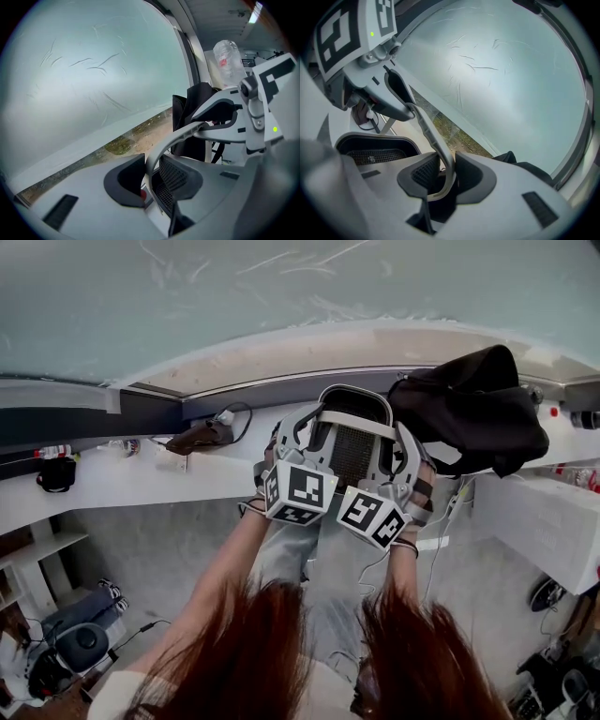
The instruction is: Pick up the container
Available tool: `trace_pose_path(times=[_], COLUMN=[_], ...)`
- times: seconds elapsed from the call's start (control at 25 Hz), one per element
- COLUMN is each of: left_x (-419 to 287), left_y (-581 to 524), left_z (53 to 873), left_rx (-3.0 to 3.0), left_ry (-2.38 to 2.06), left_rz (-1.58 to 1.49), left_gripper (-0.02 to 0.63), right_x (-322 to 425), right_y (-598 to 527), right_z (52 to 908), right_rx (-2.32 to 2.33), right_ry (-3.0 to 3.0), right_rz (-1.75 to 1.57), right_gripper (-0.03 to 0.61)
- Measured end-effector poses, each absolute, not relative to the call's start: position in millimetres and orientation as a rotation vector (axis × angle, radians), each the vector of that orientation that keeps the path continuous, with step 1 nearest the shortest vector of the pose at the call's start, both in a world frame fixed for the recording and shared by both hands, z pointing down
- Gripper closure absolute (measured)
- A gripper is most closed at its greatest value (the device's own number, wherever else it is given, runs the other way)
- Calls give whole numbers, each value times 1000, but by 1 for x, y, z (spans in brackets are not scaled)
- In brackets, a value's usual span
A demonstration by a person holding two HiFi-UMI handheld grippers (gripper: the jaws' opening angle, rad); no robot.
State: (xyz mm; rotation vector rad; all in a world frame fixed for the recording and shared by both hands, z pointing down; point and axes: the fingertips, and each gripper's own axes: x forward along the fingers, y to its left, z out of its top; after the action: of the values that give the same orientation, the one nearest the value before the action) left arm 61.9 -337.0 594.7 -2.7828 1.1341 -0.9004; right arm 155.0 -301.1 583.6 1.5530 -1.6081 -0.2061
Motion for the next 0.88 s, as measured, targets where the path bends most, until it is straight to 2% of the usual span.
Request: trace_pose_path(times=[0.88], left_x=[39], left_y=[-340], left_z=[502], left_rx=[-2754], left_ry=[1166], left_rz=[-785], left_gripper=[514], right_x=[132], right_y=[-302], right_z=[491], right_rx=[1610], right_ry=[-1592], right_rz=[-283], right_gripper=[463])
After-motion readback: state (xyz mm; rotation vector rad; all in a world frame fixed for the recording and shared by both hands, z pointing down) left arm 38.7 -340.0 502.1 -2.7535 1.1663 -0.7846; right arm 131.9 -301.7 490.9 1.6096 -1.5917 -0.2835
